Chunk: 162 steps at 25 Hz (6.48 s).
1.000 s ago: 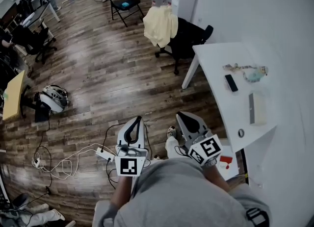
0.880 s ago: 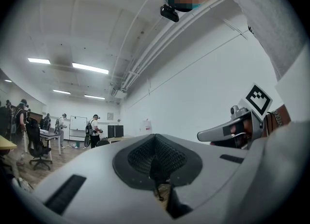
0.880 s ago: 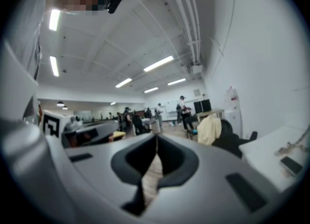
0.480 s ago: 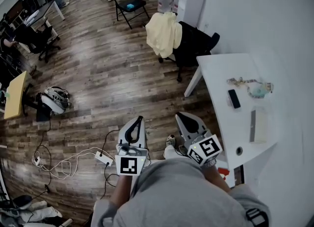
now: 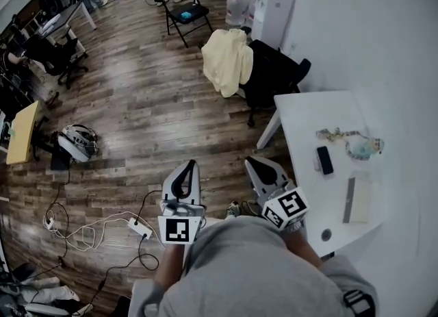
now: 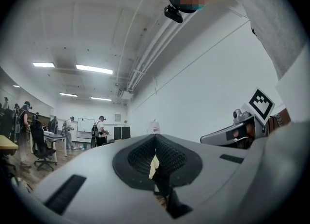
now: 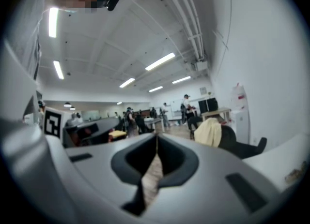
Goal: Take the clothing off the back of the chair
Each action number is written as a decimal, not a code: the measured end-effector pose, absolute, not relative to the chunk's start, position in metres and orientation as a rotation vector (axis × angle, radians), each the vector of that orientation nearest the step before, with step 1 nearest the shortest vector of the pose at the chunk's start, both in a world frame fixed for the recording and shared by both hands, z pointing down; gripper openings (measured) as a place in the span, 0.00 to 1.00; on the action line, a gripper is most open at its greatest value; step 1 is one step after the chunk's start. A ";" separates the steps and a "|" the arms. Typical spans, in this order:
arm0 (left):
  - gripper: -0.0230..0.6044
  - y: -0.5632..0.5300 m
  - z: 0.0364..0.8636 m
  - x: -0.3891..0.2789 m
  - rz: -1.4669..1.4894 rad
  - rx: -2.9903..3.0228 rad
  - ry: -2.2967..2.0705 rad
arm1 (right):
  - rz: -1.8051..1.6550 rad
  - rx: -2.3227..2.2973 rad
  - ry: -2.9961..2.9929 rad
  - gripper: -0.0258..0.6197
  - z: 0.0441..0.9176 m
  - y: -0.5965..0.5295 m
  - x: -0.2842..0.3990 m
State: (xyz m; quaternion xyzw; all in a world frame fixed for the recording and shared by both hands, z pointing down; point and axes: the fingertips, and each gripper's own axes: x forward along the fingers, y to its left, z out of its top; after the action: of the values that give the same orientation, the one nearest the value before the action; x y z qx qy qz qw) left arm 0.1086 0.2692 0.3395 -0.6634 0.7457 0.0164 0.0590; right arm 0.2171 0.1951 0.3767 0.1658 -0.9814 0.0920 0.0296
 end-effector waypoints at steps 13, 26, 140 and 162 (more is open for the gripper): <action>0.09 0.223 0.344 0.102 0.008 -1.962 2.295 | 0.305 0.451 -3.030 0.09 0.384 0.143 0.208; 0.09 0.161 0.354 0.068 0.007 -2.039 2.261 | 0.318 0.540 -2.992 0.09 0.391 0.088 0.182; 0.09 -0.322 0.388 -0.123 -0.089 -2.545 1.843 | 0.704 0.828 -2.563 0.37 0.461 -0.407 -0.036; 0.09 -0.357 0.411 -0.146 -0.118 -2.606 1.872 | 1.244 0.723 -2.225 0.46 0.556 -0.432 -0.067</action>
State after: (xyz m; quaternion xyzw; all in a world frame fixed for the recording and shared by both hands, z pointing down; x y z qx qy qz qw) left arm -0.1460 -0.3572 0.4114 -0.8111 0.5827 -0.0367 -0.0349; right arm -0.0674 -0.4319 0.5559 0.2646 -0.8144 0.4554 0.2436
